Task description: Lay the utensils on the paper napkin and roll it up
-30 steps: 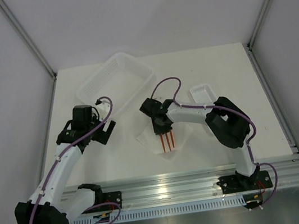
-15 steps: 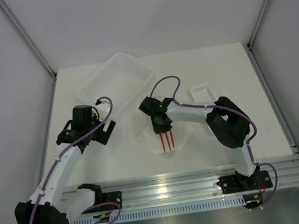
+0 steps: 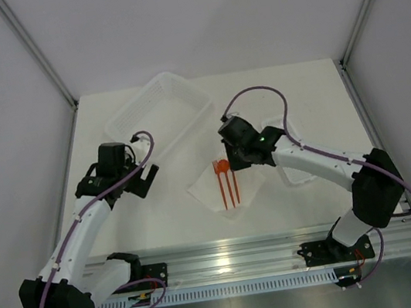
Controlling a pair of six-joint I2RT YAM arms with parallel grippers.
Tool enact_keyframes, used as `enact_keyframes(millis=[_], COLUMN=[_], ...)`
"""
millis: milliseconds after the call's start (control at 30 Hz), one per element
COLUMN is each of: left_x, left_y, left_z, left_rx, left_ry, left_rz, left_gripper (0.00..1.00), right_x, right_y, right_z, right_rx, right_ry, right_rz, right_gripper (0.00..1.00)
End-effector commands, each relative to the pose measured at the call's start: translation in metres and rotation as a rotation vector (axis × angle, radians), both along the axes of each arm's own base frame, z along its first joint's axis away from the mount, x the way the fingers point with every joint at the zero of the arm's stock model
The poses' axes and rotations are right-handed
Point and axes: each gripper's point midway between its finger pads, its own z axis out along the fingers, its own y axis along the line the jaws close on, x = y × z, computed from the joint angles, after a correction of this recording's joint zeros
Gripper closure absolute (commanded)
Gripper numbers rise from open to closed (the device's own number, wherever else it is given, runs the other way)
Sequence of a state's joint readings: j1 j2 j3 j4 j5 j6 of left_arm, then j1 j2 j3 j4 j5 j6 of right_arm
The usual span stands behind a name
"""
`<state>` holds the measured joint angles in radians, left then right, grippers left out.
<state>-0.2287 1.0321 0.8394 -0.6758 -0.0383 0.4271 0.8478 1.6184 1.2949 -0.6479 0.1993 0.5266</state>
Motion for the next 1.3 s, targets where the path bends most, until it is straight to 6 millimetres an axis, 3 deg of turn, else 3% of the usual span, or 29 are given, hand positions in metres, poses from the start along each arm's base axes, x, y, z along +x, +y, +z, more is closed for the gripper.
enact_keyframes(millis=[0, 67, 167, 300, 367, 400, 433, 500, 667, 833, 967, 1133, 1167, 1233, 1267], left_x=[0.014, 0.016, 0.026, 0.041, 0.046, 0.05, 0.051, 0.05, 0.041, 0.036, 0.029, 0.025, 0.025, 0.023, 0.024], left_y=[-0.008, -0.014, -0.018, -0.037, -0.049, -0.058, -0.064, -0.078, -0.104, -0.121, -0.125, -0.126, -0.127, -0.129, -0.13], left_z=[0.033, 0.037, 0.053, 0.072, 0.073, 0.066, 0.062, 0.046, 0.011, -0.01, -0.026, -0.032, -0.027, -0.026, -0.024], left_rx=[-0.035, -0.049, -0.048, -0.079, -0.105, -0.111, -0.117, -0.117, -0.138, -0.155, -0.139, -0.125, -0.126, -0.137, -0.139], left_ry=[-0.071, -0.064, -0.089, -0.111, -0.1, -0.069, -0.046, 0.027, 0.157, 0.225, 0.257, 0.265, 0.248, 0.239, 0.223], left_rz=[-0.023, -0.053, -0.073, -0.115, -0.136, -0.148, -0.16, -0.185, -0.243, -0.255, -0.272, -0.285, -0.297, -0.32, -0.331], left_gripper=[0.01, 0.0, 0.01, 0.02, 0.04, 0.05, 0.08, 0.1, 0.09, 0.08, 0.08, 0.08, 0.08, 0.08, 0.09], right_x=[0.008, 0.014, 0.03, 0.053, 0.064, 0.074, 0.078, 0.092, 0.103, 0.11, 0.098, 0.07, 0.044, 0.021, -0.001], right_y=[-0.03, -0.045, -0.045, -0.031, -0.028, -0.024, -0.022, -0.016, 0.007, 0.008, 0.001, -0.017, -0.011, -0.012, -0.001], right_z=[-0.008, -0.016, -0.008, -0.007, -0.022, -0.018, -0.033, -0.034, -0.057, -0.063, -0.07, -0.051, -0.059, -0.05, -0.048], right_rx=[0.062, 0.093, 0.123, 0.172, 0.183, 0.202, 0.194, 0.21, 0.239, 0.252, 0.215, 0.073, 0.015, -0.09, -0.114], right_ry=[0.044, 0.066, 0.015, -0.017, 0.026, 0.015, 0.046, 0.028, 0.06, 0.054, 0.053, -0.023, -0.012, -0.088, -0.113], right_rz=[-0.029, -0.071, -0.083, -0.071, -0.064, -0.065, -0.059, -0.053, 0.014, 0.016, 0.012, -0.006, 0.052, 0.134, 0.204], right_gripper=[0.85, 0.91, 0.94, 0.93, 0.93, 0.93, 0.93, 0.94, 0.93, 0.93, 0.93, 0.89, 0.86, 0.83, 0.8])
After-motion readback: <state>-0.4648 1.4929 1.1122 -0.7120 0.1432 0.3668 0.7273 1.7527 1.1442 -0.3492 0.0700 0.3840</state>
